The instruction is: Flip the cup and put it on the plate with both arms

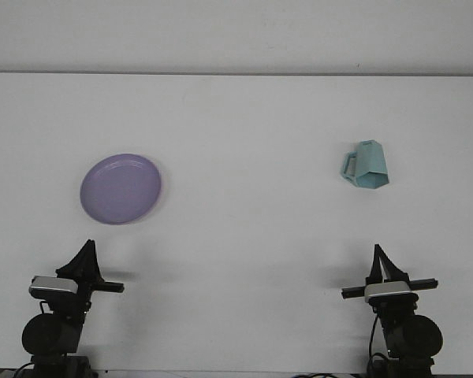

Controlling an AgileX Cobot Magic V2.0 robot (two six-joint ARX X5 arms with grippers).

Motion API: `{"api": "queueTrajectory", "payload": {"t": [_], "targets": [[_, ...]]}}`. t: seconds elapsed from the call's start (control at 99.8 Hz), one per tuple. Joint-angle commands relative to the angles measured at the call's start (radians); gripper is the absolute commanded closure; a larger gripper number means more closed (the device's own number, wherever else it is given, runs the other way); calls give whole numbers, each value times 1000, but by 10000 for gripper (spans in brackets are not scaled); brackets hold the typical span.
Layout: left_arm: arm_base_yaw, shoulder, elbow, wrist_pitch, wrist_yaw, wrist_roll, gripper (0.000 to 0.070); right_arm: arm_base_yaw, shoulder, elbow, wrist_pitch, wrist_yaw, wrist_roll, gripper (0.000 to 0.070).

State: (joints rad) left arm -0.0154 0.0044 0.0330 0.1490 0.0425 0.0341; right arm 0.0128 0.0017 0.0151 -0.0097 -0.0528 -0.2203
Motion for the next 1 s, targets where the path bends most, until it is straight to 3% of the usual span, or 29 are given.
{"api": "queueTrajectory", "payload": {"t": [0.0,0.601,0.731,0.992], "targets": [[2,-1,-19,10,1,-8,685,0,-1,-3,10,0,7,700],[2,-1,-19,11,1,-10,686,0,-1,-3,10,0,7,700],[2,-1,-19,11,1,-70,686,0,-1,-3,13,0,7,700],[2,-1,-19,13,1,-103,687,1,-1,-3,68,-4,36,700]]}}
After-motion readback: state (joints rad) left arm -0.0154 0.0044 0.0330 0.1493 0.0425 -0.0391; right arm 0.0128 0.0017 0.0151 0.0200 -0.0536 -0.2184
